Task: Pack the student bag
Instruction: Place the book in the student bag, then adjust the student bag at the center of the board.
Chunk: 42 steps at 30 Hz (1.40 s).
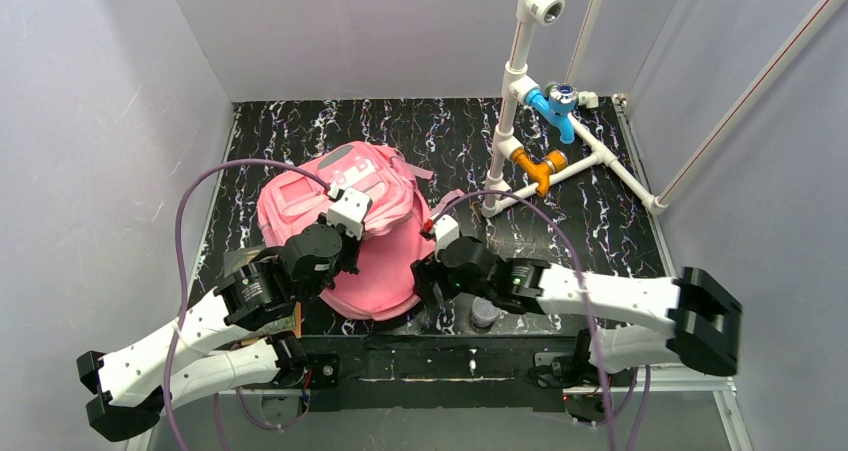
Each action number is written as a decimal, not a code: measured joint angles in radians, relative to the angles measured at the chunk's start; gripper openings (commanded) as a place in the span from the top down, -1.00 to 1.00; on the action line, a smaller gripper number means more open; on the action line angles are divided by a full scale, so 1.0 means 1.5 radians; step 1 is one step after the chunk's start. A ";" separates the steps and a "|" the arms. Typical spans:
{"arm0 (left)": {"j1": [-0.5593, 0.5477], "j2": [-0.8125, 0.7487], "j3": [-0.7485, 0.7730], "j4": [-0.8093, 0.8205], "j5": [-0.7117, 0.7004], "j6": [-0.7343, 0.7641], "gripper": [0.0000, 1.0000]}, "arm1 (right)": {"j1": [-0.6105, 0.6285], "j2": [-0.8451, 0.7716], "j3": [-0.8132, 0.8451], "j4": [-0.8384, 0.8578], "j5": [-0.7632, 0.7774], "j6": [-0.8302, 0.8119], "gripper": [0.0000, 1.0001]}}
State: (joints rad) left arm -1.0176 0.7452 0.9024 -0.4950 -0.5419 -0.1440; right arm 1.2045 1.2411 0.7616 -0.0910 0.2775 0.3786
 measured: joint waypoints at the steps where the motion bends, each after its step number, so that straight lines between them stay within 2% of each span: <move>1: 0.000 0.000 0.000 -0.001 0.000 -0.005 1.00 | 0.005 -0.033 0.000 -0.006 0.009 -0.044 -0.83; 4: 0.000 0.000 0.000 -0.005 0.000 -0.016 1.00 | 0.006 -0.098 0.006 0.007 0.031 -0.172 -0.84; 6: 0.000 -0.001 0.000 -0.010 0.002 -0.028 1.00 | 0.005 -0.103 0.015 0.034 0.041 -0.256 -0.87; 8: 0.000 -0.002 -0.001 -0.015 0.006 -0.039 1.00 | 0.005 -0.084 0.028 0.058 0.043 -0.340 -0.96; 15: 0.000 -0.008 -0.005 -0.036 0.029 -0.068 1.00 | 0.006 0.013 0.059 0.153 0.048 -0.613 -0.97; 23: 0.000 -0.015 -0.005 -0.051 0.056 -0.088 1.00 | -0.016 0.073 0.068 0.258 -0.058 -0.775 -0.97; 26: 0.000 -0.023 -0.007 -0.062 0.064 -0.098 1.00 | -0.023 0.098 0.075 0.283 -0.089 -0.793 -0.71; 27: 0.000 -0.026 -0.007 -0.065 0.066 -0.104 0.95 | -0.028 0.112 0.078 0.299 -0.100 -0.795 -0.55; 30: 0.000 -0.035 -0.008 -0.077 0.071 -0.122 0.48 | -0.039 0.130 0.074 0.340 -0.116 -0.786 -0.08; 31: 0.000 -0.037 -0.008 -0.081 0.071 -0.133 0.26 | -0.049 0.136 0.067 0.368 -0.128 -0.770 0.24; 32: 0.000 -0.039 -0.008 -0.084 0.074 -0.146 0.03 | -0.058 0.139 0.063 0.387 -0.137 -0.759 0.83; 33: 0.000 -0.040 -0.008 -0.086 0.076 -0.154 -0.22 | -0.069 0.142 0.057 0.404 -0.149 -0.742 0.97; 36: 0.000 -0.041 -0.007 -0.099 0.078 -0.195 -0.86 | -0.086 0.152 0.039 0.445 -0.158 -0.717 0.97; 37: 0.000 -0.039 -0.005 -0.107 0.077 -0.209 -0.95 | -0.088 0.152 0.028 0.459 -0.158 -0.708 0.97; 42: 0.018 -0.002 0.045 -0.200 0.050 -0.245 -0.96 | -0.088 0.144 -0.036 0.504 -0.155 -0.676 0.97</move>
State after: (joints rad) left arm -0.9913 0.7422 0.9691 -0.7944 -0.4667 -0.5117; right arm 1.0721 1.4570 0.7071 0.6643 0.0452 -0.6357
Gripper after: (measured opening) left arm 0.980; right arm 0.124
